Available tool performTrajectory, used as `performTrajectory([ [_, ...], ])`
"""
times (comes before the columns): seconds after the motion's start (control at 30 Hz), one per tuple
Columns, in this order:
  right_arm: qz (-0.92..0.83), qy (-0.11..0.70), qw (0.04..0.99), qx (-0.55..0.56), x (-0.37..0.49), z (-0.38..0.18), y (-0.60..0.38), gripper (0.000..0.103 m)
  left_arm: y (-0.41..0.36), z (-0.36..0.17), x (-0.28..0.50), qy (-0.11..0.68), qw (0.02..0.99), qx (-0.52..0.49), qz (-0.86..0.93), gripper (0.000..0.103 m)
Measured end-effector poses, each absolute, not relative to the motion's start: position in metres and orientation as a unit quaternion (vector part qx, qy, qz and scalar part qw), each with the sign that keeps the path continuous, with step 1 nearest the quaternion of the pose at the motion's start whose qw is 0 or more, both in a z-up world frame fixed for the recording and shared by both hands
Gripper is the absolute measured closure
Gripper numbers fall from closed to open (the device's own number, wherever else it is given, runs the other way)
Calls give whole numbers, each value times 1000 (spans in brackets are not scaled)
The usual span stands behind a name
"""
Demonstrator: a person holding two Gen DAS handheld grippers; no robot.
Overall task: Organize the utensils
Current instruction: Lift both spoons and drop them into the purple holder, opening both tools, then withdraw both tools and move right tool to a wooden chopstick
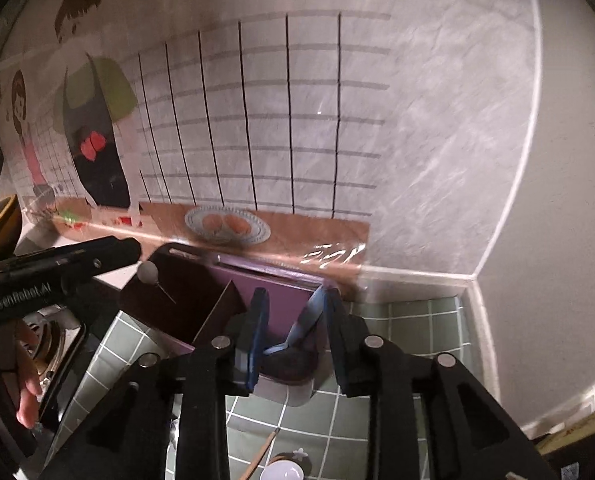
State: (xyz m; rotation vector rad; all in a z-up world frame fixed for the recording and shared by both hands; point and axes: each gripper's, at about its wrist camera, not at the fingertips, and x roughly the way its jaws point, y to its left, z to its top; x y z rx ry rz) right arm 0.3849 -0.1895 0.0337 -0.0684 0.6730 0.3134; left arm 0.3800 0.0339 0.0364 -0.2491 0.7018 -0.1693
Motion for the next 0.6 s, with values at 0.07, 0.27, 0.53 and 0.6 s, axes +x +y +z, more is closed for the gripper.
performTrajectory([
  [0.07,148,326,933,-34,376,39,-193,75,40,43,367,331,933,-122,-75,59],
  [0.27,135,327,935,-23,335,40,-208,73,52,37,317,364,920,-118,-79,59],
  [0.53,117,361,925,-22,279,15,-213,71,61,-6,231,399,907,-109,-82,59],
  [0.6,110,374,920,-27,263,4,-210,71,65,-19,211,411,902,-113,-75,59],
])
